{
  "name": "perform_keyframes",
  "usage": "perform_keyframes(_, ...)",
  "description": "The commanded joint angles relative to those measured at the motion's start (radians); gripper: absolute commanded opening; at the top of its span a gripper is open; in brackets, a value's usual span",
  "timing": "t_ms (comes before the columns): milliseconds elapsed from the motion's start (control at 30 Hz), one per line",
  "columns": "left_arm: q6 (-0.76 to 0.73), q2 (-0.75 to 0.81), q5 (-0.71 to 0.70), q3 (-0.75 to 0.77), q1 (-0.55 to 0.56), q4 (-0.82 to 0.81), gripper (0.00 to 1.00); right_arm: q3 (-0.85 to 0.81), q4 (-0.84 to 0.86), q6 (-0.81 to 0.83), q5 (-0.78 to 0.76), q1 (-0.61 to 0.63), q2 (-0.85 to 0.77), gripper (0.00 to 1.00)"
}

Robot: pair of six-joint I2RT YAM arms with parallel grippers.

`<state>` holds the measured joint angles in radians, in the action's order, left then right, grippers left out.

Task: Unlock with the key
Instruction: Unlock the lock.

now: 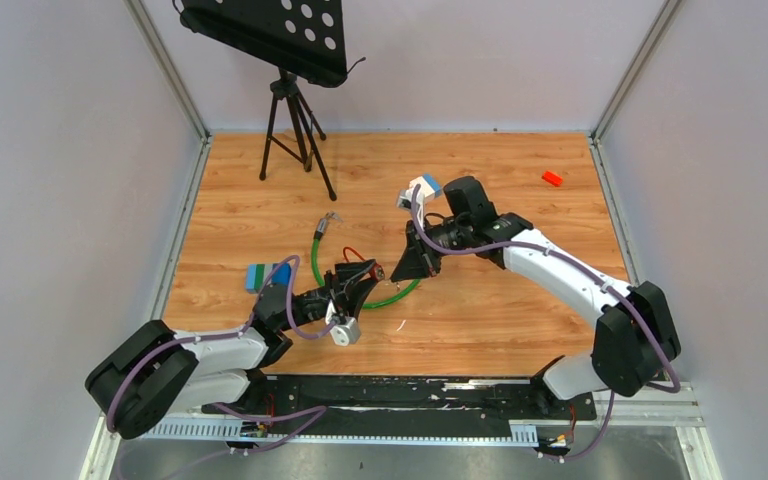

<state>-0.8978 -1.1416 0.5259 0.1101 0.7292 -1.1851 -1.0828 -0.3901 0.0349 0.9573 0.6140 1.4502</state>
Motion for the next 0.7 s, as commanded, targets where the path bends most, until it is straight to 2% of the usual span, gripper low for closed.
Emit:
perform_keyframes(0,-0.014,-0.009,-0.008,-0.004,0.007,-0.094,0.0,-0.051,-0.032,0.064,-0.007,0.013,-0.067,0.0)
perform_keyframes(167,-0.005,-0.014,-0.005,-0.005,0.008,-0.096,0.0,-0.052,-0.027,0.053,-0.016,0.016,-0.1,0.0)
perform_keyframes(433,0.08,-0.006,-0.052,0.019,0.012,-0.067,0.0,-0.052,0.026,-0.009,-0.067,0.022,-0.073,0.0)
perform_keyframes(667,0.086,-0.01,-0.058,0.021,0.015,-0.063,0.0,-0.051,0.043,-0.023,-0.073,0.022,-0.059,0.0)
